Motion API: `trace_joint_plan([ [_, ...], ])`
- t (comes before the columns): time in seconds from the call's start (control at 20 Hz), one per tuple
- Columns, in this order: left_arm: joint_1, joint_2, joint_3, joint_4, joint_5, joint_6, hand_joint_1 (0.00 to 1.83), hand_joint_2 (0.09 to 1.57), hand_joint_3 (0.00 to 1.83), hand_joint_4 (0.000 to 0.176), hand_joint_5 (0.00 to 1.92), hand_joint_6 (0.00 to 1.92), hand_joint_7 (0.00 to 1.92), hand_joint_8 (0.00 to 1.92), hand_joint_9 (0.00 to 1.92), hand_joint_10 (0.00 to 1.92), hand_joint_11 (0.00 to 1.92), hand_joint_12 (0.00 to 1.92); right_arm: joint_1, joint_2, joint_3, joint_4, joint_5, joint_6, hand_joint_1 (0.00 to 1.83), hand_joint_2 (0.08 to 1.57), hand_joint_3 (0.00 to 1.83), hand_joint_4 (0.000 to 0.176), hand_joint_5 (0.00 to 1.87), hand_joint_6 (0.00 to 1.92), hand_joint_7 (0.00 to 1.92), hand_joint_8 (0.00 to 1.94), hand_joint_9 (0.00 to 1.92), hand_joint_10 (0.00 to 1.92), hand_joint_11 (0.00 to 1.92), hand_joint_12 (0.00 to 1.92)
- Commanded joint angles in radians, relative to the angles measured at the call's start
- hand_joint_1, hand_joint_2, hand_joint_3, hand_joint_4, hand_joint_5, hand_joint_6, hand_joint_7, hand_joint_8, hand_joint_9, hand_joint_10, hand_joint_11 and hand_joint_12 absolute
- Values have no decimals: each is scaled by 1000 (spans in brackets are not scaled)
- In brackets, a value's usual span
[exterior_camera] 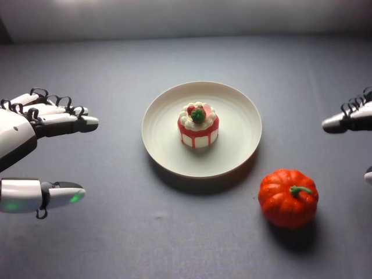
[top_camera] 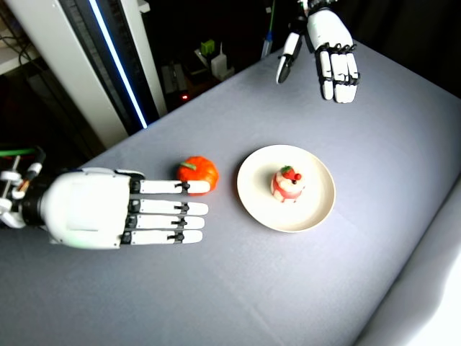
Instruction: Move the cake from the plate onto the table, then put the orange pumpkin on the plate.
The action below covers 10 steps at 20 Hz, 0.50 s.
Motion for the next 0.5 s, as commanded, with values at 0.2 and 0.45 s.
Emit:
trace_joint_plan([
  [0.2, -7, -1, 10, -16, -113, -6, 572, 1048, 0, 38, 382, 0, 282, 0, 356, 5, 0, 1007, 8, 1, 5, 31, 109, 12, 704, 1213, 0, 0, 468, 1, 476, 1, 478, 11, 137, 1034],
  [0.45, -79, -20, 53, 12, -68, -8, 583, 1031, 2, 32, 341, 0, 291, 1, 277, 4, 0, 838, 17, 1, 2, 16, 116, 19, 694, 1207, 0, 0, 421, 0, 323, 1, 371, 5, 63, 1087],
])
